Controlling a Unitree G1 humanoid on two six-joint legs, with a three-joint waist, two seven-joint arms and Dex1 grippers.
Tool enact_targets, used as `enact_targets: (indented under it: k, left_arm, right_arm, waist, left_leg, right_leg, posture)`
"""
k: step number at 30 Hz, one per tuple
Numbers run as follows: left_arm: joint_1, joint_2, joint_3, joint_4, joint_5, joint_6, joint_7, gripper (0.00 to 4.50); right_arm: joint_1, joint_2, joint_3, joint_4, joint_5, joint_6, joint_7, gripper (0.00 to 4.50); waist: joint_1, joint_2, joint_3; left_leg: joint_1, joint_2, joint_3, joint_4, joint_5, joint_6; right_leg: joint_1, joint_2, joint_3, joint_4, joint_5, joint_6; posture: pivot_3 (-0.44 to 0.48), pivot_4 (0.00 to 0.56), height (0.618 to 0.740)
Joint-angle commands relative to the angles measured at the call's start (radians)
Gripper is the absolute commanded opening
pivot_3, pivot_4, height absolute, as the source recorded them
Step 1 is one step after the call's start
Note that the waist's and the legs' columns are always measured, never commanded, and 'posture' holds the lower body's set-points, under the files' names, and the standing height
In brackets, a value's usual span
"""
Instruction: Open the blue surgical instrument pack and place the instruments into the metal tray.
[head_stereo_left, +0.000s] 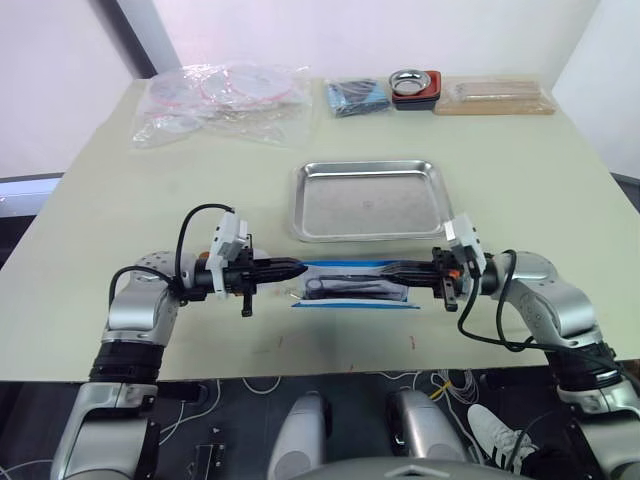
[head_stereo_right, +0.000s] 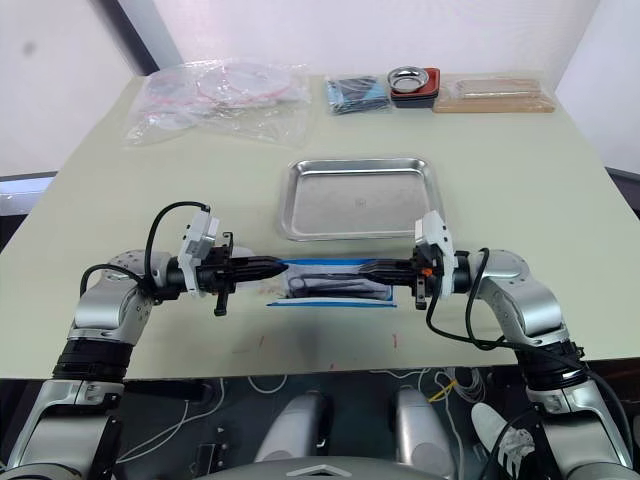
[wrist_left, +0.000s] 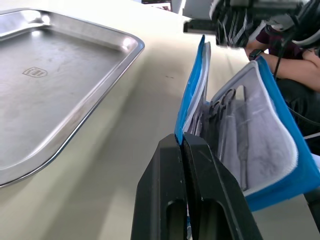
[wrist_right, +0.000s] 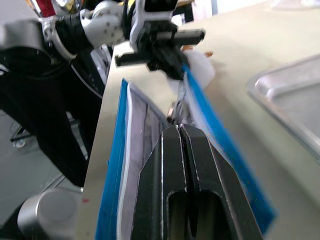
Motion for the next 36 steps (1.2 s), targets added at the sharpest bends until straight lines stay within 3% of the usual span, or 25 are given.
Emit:
enact_targets:
  k: [1, 8, 15, 22, 36]
  left_arm:
    - [0.01, 0.007, 0.003, -0.016, 0.0, -0.007, -0.002, 0.0]
    - [-0.001, 0.006, 0.003, 0.01, 0.013, -0.019, 0.01, 0.0]
    - [0.002, -0.028, -0.019, 0.034, 0.077, -0.04, 0.115, 0.0]
    - [-0.014, -0.038, -0.044, 0.089, 0.162, -0.089, 0.197, 0.0]
    - [-0.032, -0.076, -0.073, 0.172, 0.209, -0.123, 0.244, 0.0]
  right_arm:
    - [0.012, -0.03, 0.014, -0.031, -0.015, -0.02, 0.024, 0.05]
    - [0.055, -0.073, 0.051, -0.057, -0.025, -0.016, 0.069, 0.05]
    - [0.121, -0.142, 0.117, -0.07, -0.096, -0.046, 0.1, 0.05]
    - [0.148, -0.142, 0.142, -0.053, -0.167, -0.128, 0.091, 0.05]
    - [0.177, -0.124, 0.18, -0.011, -0.25, -0.201, 0.045, 0.05]
  waist:
    - [0.0, 0.0, 0.0]
    - [0.0, 0.0, 0.0]
    - [-0.001, -0.001, 0.0]
    - [0.0, -0.001, 0.0]
    - [0.001, 0.0, -0.002]
  left_leg:
    - [0.0, 0.0, 0.0, 0.0, 0.0, 0.0]
    - [0.0, 0.0, 0.0, 0.0, 0.0, 0.0]
    - [0.0, 0.0, 0.0, 0.0, 0.0, 0.0]
    - [0.001, 0.0, 0.001, 0.0, 0.0, 0.0]
    - [0.005, 0.0, 0.0, 0.0, 0.0, 0.0]
  right_leg:
    - [0.0, 0.0, 0.0, 0.0, 0.0, 0.0]
    - [0.0, 0.0, 0.0, 0.0, 0.0, 0.0]
    - [0.0, 0.0, 0.0, 0.0, 0.0, 0.001]
    - [0.0, 0.0, 0.001, 0.0, 0.0, 0.001]
    - [0.003, 0.0, 0.001, 0.002, 0.0, 0.001]
  posture:
    - [0.0, 0.15, 0.74]
    - [0.0, 0.15, 0.74]
    - [0.0, 0.15, 0.74]
    - [0.0, 0.15, 0.74]
    - [0.0, 0.15, 0.74]
